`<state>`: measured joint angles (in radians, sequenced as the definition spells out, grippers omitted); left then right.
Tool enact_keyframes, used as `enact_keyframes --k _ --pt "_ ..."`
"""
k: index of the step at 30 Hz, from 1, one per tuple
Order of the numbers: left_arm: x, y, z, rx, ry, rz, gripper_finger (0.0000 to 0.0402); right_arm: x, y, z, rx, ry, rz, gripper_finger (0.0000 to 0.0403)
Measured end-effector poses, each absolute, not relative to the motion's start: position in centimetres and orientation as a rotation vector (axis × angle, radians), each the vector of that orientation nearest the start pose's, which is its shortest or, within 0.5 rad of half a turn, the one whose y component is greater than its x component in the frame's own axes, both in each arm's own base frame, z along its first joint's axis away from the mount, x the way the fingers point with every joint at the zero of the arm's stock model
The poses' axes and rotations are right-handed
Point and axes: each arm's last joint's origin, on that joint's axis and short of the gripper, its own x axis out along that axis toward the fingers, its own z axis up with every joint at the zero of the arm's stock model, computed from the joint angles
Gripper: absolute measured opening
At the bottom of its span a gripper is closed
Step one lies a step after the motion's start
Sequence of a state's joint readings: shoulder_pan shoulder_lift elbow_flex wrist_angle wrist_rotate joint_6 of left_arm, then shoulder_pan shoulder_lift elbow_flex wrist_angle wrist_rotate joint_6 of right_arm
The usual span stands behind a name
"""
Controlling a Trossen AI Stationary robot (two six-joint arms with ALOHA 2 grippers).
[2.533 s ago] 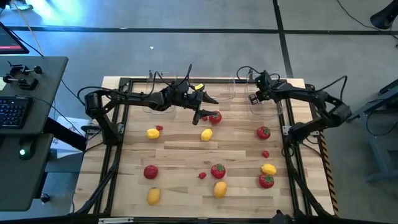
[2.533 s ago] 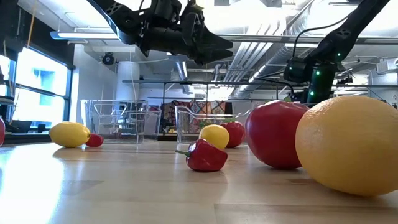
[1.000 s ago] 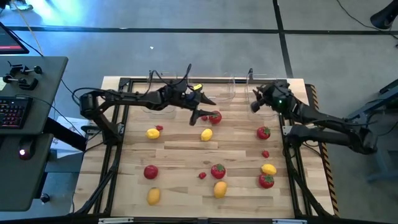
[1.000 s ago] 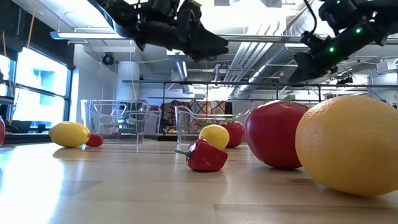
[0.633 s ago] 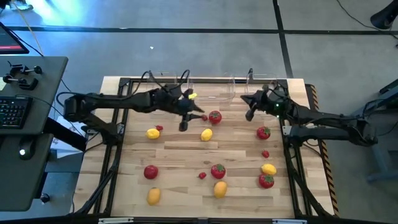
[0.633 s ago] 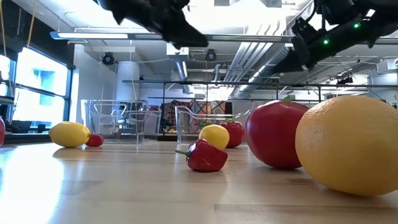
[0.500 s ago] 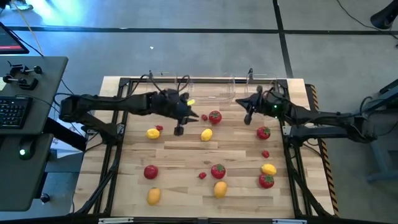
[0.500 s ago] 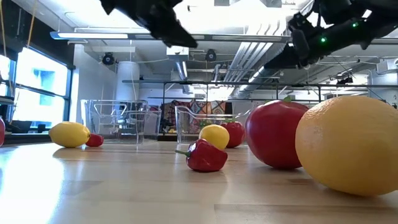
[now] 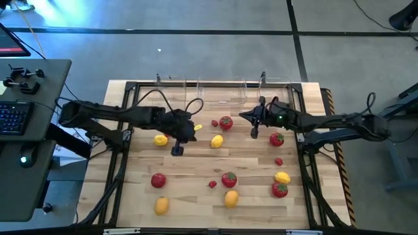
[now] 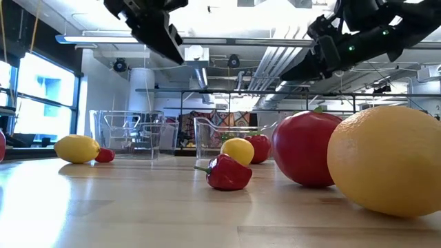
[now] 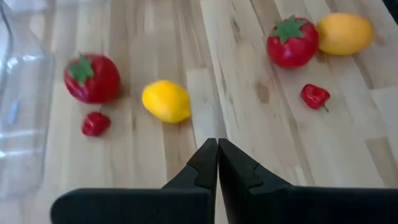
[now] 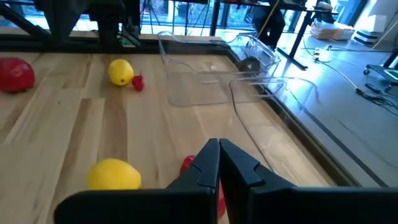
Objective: Sort produce into baskets
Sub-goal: Put the yellow lemon into the center transparent bin
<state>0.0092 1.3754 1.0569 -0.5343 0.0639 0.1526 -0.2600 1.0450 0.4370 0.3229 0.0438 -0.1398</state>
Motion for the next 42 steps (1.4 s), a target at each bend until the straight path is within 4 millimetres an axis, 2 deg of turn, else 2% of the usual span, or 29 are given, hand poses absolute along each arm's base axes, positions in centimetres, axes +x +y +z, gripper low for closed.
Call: enact_keyframes --k 7,12,17,23,34,42 --pt "28.0 -0.8 24.2 0.091 0.808 -0.128 0.0000 21.0 -5.7 21.1 -0.131 0.323 -0.277 0.0001" --pt "27.6 -2.0 22.9 0.103 0.816 -0.171 0.0000 21.1 -5.8 21.6 -0.138 0.265 -0.285 0.0001" --pt "26.7 -4.0 23.6 0.090 0.818 -0.223 0.0000 21.2 -5.8 22.1 -0.143 0.216 -0.290 0.0001" --pt "24.6 -6.5 24.4 0.046 0.868 -0.217 0.0000 21.3 -5.6 22.2 -0.119 0.200 -0.283 0.0001" --pt "21.5 -11.6 24.0 -0.157 1.019 -0.222 0.0000 21.5 -4.8 22.3 -0.203 0.199 -0.246 0.0001" --pt "19.6 -13.2 23.5 -0.281 1.169 -0.214 0.0001 21.5 -4.9 22.5 -0.244 0.181 -0.256 0.0001"
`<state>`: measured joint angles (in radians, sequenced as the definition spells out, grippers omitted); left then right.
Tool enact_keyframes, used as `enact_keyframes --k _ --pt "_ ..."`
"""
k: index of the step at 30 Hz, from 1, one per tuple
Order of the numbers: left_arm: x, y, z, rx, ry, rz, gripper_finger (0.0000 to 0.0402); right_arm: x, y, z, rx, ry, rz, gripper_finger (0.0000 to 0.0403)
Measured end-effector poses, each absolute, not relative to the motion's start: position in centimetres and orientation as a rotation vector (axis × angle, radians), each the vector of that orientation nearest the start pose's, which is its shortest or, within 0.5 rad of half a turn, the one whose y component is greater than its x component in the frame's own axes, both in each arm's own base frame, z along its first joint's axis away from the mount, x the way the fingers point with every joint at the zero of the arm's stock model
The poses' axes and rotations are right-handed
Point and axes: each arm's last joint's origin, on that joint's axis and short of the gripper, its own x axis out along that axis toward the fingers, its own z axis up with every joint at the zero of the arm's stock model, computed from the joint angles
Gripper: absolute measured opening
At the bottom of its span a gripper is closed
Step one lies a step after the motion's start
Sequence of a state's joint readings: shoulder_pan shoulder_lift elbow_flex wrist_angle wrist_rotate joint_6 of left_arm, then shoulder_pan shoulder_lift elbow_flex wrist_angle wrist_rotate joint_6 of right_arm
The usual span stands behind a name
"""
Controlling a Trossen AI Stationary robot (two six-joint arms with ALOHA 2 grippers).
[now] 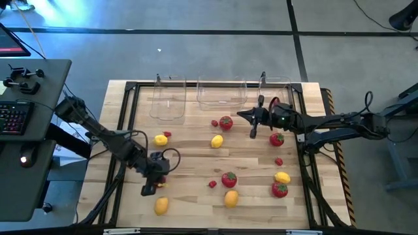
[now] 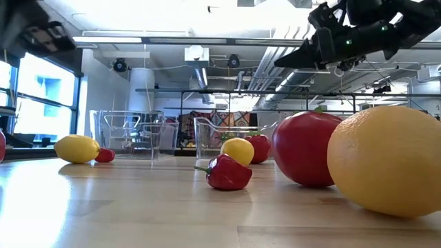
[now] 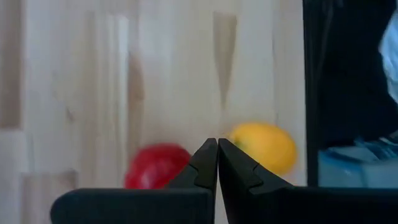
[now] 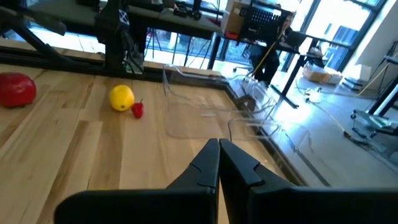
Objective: Sort produce into baskets
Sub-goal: Put the yellow lemon into the center transparent bin
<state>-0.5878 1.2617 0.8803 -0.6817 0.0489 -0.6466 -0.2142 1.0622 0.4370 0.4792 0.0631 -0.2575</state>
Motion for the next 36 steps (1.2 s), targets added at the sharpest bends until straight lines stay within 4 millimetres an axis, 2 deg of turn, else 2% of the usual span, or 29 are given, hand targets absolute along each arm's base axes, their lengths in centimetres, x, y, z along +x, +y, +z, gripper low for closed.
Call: enact_keyframes --k 6,13,19,22,26,33,36 --pt "19.2 -13.9 23.5 -0.355 1.197 -0.215 0.0021 21.5 -5.0 22.6 -0.258 0.179 -0.264 0.0001" --pt "19.2 -14.7 23.4 -0.327 1.166 -0.243 0.0094 21.4 -5.3 22.5 -0.258 0.195 -0.311 0.0001" --pt "20.2 -15.7 23.1 -0.389 1.143 -0.309 0.0145 21.4 -5.3 22.4 -0.258 0.202 -0.309 0.0001" --pt "20.6 -16.5 22.7 -0.391 1.145 -0.391 0.0151 21.4 -5.3 22.4 -0.258 0.201 -0.309 0.0001" --pt "20.9 -17.4 22.3 -0.311 1.169 -0.433 0.0144 21.4 -5.3 22.4 -0.258 0.201 -0.309 0.0001" --pt "22.2 -18.6 23.3 -0.123 1.190 -0.390 0.0138 21.4 -5.3 22.4 -0.257 0.204 -0.308 0.0001" --pt "22.8 -19.0 23.4 -0.123 1.243 -0.358 0.0147 21.4 -5.3 22.3 -0.254 0.216 -0.306 0.0001"
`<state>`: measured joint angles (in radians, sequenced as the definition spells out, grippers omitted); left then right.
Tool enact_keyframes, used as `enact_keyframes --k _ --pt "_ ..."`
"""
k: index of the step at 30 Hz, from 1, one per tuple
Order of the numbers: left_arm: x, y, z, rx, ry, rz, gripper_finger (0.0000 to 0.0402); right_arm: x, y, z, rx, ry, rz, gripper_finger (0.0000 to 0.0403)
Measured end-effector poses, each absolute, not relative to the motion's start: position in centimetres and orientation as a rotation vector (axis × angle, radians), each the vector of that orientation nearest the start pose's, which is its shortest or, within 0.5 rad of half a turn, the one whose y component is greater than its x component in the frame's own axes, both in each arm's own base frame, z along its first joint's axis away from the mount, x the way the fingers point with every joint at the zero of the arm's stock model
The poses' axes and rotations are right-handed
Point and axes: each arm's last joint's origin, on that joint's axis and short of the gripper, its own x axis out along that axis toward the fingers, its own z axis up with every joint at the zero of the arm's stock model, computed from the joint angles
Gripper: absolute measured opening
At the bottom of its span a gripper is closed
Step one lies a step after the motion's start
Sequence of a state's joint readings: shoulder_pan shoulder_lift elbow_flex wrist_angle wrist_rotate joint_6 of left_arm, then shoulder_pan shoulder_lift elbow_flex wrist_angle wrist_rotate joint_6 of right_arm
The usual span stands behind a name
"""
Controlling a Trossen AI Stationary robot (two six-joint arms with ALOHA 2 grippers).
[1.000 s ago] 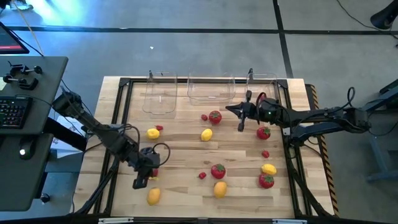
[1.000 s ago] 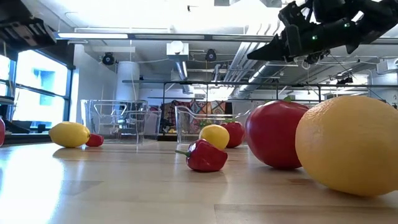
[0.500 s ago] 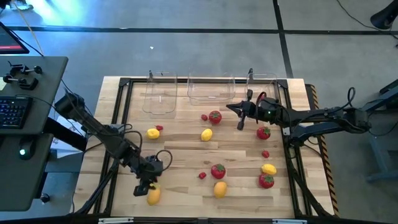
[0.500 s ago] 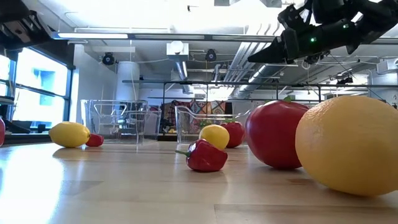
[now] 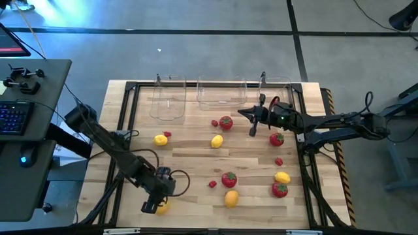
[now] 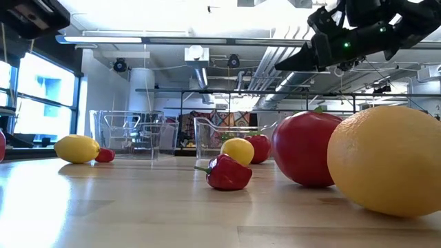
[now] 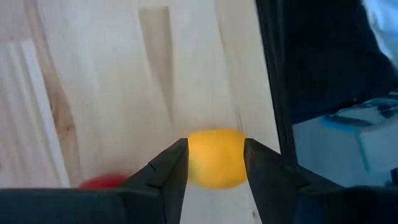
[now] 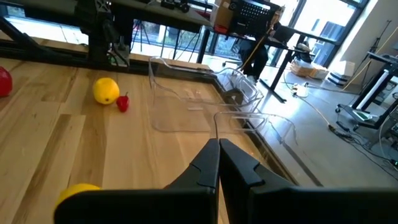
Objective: Sort produce into baskets
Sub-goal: Put the yellow lemon into the center transparent bin
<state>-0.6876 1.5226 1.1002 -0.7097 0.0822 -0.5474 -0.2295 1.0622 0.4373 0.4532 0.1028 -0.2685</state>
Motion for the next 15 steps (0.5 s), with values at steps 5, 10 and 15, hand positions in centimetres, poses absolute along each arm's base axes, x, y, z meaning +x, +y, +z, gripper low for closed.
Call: enact_keyframes --k 5,10,15 --pt "23.1 -19.4 23.0 -0.329 1.348 -0.297 0.0172 21.4 -5.3 22.3 -0.259 0.217 -0.306 0.0001" --pt "23.3 -19.3 22.9 -0.589 1.436 -0.154 0.0201 21.4 -5.3 22.4 -0.265 0.210 -0.310 0.0001" --pt "23.3 -19.4 22.1 -0.773 1.446 -0.030 0.0239 21.4 -5.3 22.4 -0.265 0.211 -0.312 0.0001"
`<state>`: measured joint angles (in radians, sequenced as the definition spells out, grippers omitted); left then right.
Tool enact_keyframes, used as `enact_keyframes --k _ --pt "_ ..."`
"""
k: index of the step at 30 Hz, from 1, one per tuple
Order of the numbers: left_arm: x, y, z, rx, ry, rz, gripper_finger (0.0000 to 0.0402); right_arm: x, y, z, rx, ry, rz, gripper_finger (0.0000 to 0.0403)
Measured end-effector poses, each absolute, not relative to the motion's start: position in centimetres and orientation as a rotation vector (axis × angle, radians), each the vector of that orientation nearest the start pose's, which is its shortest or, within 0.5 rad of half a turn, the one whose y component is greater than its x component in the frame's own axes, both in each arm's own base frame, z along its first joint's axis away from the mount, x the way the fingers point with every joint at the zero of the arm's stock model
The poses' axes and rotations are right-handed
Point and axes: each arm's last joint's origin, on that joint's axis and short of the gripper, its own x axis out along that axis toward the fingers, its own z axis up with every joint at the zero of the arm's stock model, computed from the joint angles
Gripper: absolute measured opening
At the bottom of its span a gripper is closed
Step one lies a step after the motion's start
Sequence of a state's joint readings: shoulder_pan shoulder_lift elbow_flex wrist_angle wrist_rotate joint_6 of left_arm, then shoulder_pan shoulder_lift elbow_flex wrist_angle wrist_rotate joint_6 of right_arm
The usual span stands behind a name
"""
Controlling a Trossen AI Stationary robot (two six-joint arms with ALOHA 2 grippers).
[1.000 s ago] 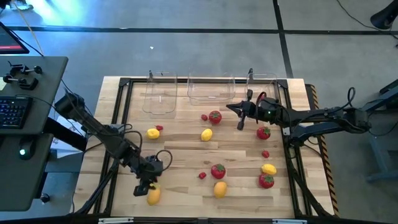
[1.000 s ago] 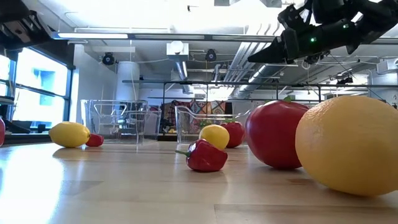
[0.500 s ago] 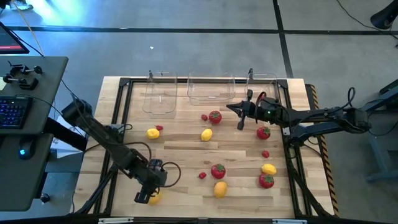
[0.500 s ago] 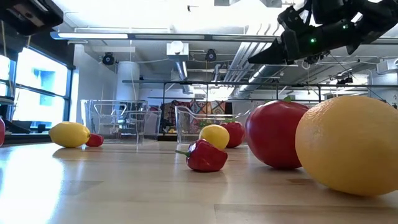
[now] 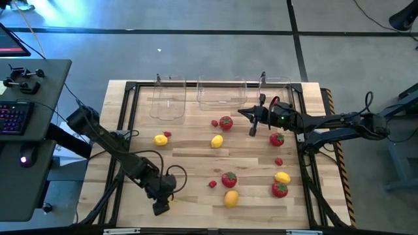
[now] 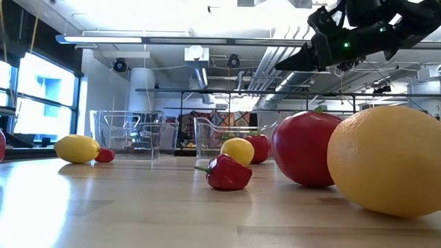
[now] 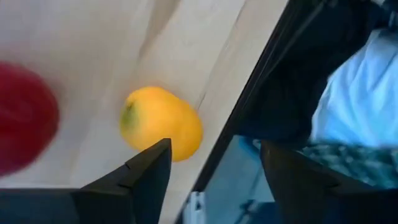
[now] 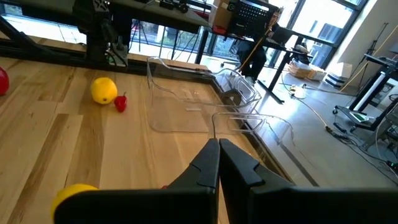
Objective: Sort produce into baskets
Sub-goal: Put the yellow lemon into the center transparent bin
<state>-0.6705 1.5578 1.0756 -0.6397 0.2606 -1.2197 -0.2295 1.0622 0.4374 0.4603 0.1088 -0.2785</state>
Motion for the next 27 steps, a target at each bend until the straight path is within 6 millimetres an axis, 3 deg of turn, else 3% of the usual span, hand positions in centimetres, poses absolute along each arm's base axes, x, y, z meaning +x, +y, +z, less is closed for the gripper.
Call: enact_keyframes --k 5,11,27 --pt "23.2 -20.0 20.3 -0.947 1.397 -0.036 0.0271 21.4 -5.3 22.4 -0.266 0.211 -0.313 0.0001" --pt "22.3 -20.6 19.0 -1.063 1.405 0.027 0.0278 21.4 -5.3 22.4 -0.276 0.213 -0.314 0.0001" --pt "21.3 -19.5 19.2 -0.953 1.490 0.136 0.0279 21.4 -5.3 22.6 -0.278 0.192 -0.316 0.0001"
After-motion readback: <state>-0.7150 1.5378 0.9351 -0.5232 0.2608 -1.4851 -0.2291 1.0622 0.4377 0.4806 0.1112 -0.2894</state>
